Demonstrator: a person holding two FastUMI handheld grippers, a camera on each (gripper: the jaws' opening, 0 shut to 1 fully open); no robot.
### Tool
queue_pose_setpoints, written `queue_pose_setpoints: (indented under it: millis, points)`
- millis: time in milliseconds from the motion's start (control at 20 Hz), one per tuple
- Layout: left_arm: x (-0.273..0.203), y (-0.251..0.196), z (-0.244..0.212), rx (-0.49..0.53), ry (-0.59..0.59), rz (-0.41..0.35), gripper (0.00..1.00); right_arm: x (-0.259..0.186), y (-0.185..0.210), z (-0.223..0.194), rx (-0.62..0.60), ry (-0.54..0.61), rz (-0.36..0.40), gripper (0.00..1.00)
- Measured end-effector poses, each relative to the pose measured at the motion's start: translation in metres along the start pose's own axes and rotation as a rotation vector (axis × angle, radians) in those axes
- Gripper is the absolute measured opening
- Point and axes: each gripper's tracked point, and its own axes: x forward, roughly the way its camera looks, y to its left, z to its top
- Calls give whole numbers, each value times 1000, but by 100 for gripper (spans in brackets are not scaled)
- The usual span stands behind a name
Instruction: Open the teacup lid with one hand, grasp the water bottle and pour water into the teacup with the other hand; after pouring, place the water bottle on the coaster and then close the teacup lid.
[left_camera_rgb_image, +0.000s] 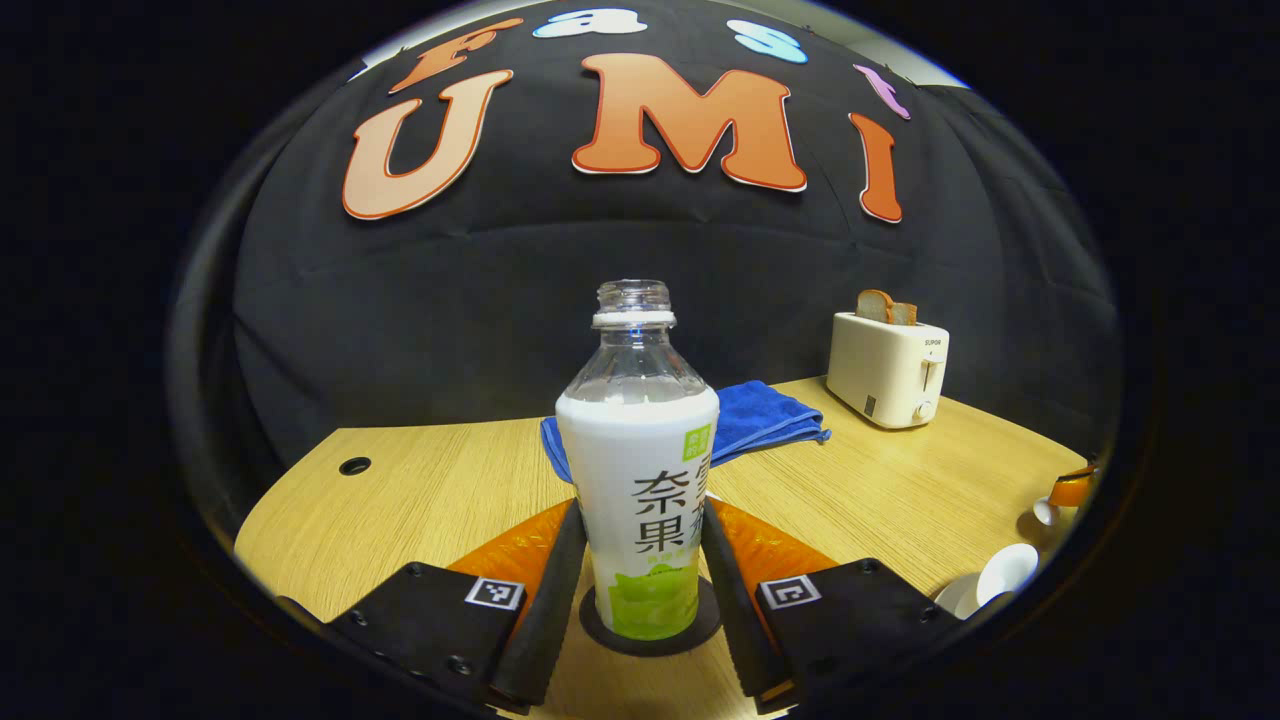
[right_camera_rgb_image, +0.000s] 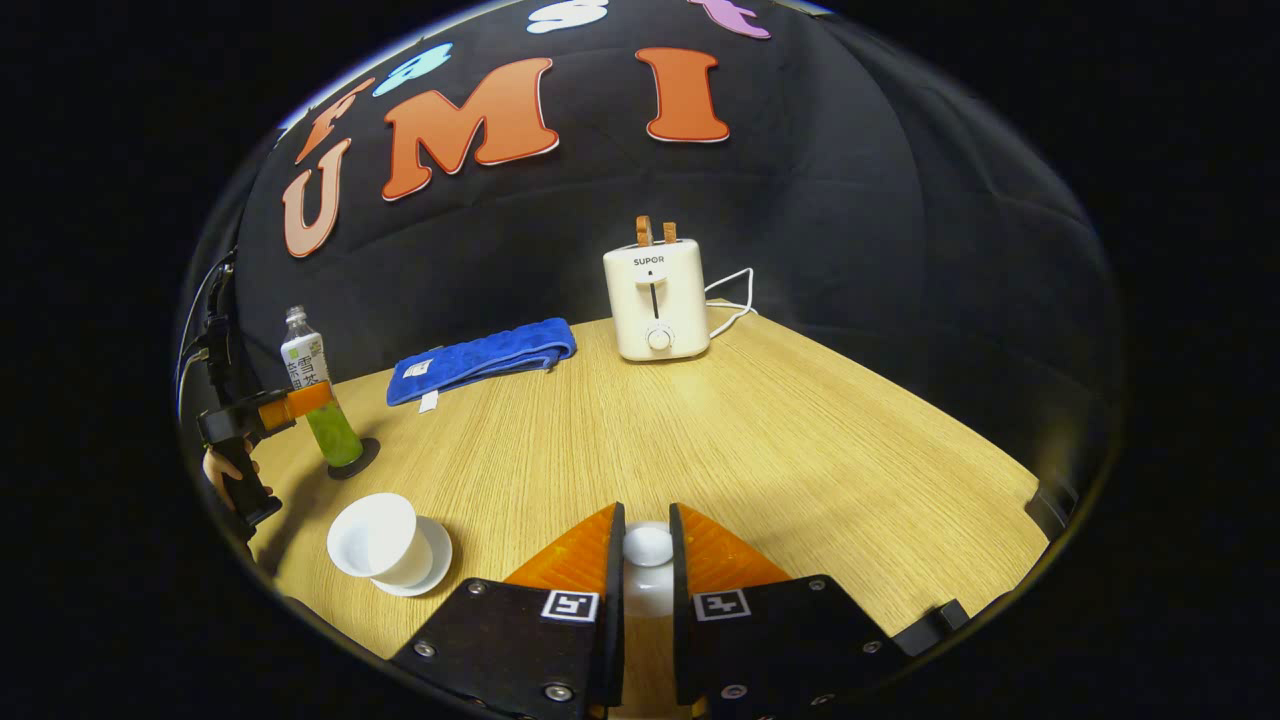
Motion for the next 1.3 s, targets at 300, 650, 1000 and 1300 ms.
queue_pose_setpoints:
  millis: [300, 650, 1000, 1300]
  points:
    - [-3, 1, -3, -9, 5, -5, 72, 0, 3, 1, -12, -1, 10, 20]
    - [-24, 13, -6, -31, 11, 20, 96, -16, 2, 16, -22, -57, -11, 20]
    - [-105, 40, -1, 15, -93, 100, 96, -34, 64, 40, -77, -119, 86, 20]
    - [-155, 78, -20, -18, -91, 150, 95, -38, 149, 33, -138, -136, 243, 20]
